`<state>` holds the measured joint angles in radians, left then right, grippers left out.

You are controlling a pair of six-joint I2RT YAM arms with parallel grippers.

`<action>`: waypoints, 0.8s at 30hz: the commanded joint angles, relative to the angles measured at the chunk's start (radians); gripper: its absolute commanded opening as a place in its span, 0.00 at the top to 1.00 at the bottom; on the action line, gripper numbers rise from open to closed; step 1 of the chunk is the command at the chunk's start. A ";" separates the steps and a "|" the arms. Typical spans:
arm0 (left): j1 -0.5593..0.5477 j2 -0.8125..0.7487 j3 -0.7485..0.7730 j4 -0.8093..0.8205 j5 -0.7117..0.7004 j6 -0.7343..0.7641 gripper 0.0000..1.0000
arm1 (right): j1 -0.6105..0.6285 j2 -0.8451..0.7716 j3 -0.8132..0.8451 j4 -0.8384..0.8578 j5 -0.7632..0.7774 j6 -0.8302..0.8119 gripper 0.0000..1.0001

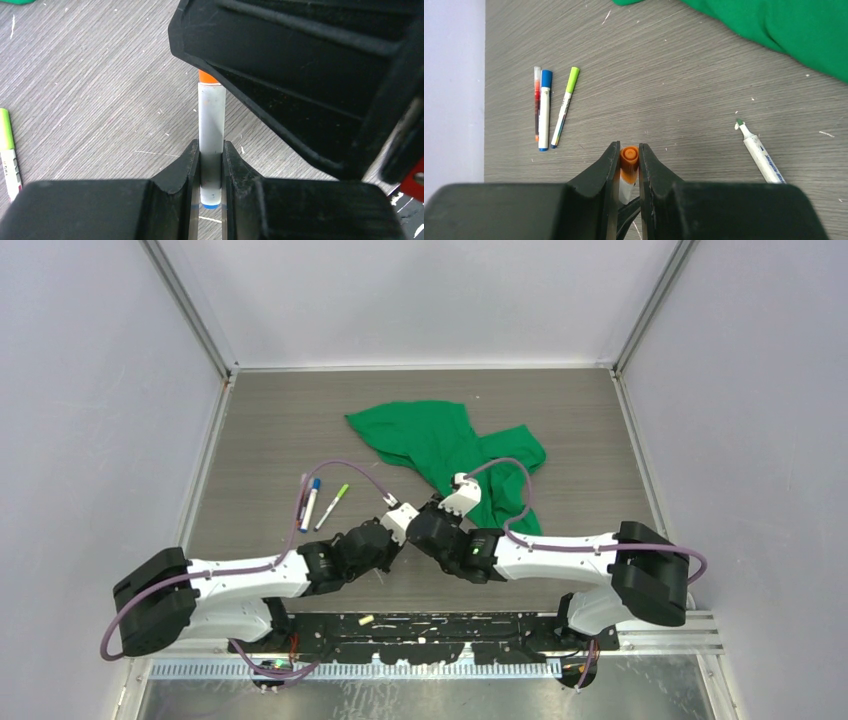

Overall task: Insert the pens into the pen caps
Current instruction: Press the pen cap onto the pen.

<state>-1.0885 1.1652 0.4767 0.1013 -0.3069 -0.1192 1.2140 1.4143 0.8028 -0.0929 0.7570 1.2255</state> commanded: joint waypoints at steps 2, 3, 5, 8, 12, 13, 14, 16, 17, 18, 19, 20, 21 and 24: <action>-0.032 -0.014 0.114 0.572 -0.063 0.070 1.00 | 0.089 0.056 -0.031 0.110 -0.362 0.102 1.00; -0.031 -0.013 0.111 0.583 -0.069 0.070 1.00 | 0.093 0.058 -0.025 0.105 -0.354 0.105 1.00; -0.031 -0.003 0.110 0.608 -0.066 0.069 1.00 | 0.101 0.068 -0.012 0.102 -0.350 0.104 1.00; -0.038 0.022 0.119 0.630 -0.056 0.069 1.00 | 0.111 0.089 -0.003 0.108 -0.359 0.109 1.00; -0.042 0.040 0.119 0.663 -0.064 0.070 1.00 | 0.112 0.083 -0.035 0.153 -0.373 0.138 1.00; -0.042 0.044 0.120 0.668 -0.064 0.071 1.00 | 0.116 0.080 -0.036 0.154 -0.372 0.141 1.00; -0.043 0.048 0.121 0.672 -0.064 0.072 1.00 | 0.120 0.081 -0.033 0.156 -0.373 0.141 1.00; -0.043 0.062 0.127 0.681 -0.061 0.072 1.00 | 0.128 0.091 -0.020 0.159 -0.381 0.139 1.00; -0.043 0.069 0.130 0.685 -0.058 0.072 1.00 | 0.131 0.095 -0.019 0.168 -0.386 0.140 1.00; -0.044 0.075 0.133 0.689 -0.057 0.072 1.00 | 0.132 0.093 -0.024 0.179 -0.390 0.144 1.00; -0.045 0.077 0.134 0.689 -0.057 0.076 1.00 | 0.133 0.085 -0.034 0.183 -0.390 0.146 1.00; -0.046 0.074 0.133 0.687 -0.060 0.080 1.00 | 0.132 0.068 -0.041 0.173 -0.376 0.145 1.00; -0.047 0.064 0.132 0.674 -0.062 0.085 1.00 | 0.132 0.043 -0.048 0.153 -0.354 0.139 1.00; -0.047 -0.006 0.134 0.510 -0.067 0.107 1.00 | 0.131 -0.060 -0.057 0.048 -0.252 0.100 1.00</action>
<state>-1.1141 1.2629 0.4763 0.1783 -0.3592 -0.1196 1.2167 1.4330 0.7376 -0.0402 0.8062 1.3376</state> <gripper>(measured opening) 0.167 0.220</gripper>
